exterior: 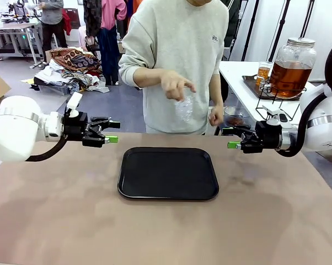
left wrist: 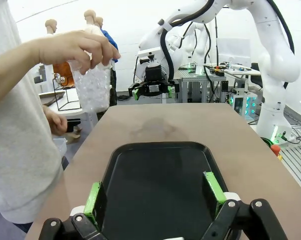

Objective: Pour the drink into the iced cup.
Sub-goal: Open the gripper to release the iced cup you were holding.

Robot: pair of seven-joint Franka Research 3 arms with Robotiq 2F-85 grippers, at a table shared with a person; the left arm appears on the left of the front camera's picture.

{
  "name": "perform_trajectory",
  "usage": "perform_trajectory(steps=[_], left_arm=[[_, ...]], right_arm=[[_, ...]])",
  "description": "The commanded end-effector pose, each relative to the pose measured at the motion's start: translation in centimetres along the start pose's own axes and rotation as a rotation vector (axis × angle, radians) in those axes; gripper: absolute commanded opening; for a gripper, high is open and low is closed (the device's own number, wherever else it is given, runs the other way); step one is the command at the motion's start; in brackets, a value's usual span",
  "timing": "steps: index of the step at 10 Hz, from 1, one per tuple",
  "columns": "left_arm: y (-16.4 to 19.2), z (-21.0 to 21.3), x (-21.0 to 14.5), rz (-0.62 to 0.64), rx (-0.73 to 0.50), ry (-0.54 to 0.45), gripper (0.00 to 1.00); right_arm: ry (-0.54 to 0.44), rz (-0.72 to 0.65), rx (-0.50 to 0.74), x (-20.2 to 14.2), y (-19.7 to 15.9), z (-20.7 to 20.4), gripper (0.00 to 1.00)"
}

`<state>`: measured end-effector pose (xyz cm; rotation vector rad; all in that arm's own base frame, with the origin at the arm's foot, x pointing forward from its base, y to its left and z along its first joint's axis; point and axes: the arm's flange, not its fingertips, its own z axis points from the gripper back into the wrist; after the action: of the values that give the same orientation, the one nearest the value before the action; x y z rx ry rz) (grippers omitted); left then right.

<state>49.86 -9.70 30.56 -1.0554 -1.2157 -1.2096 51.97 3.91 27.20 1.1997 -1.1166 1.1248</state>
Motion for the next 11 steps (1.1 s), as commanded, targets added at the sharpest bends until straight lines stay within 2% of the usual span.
perform_trajectory(steps=[1, 11], left_arm=[[0.16, -0.32, 0.15, 0.008, 0.013, 0.000, 1.00], [0.16, -0.32, 0.15, 0.008, 0.013, 0.000, 1.00]], right_arm=[[0.001, 0.002, 0.000, 0.21, -0.05, -0.03, 1.00], [0.001, 0.002, 0.000, 0.21, -0.05, -0.03, 1.00]])
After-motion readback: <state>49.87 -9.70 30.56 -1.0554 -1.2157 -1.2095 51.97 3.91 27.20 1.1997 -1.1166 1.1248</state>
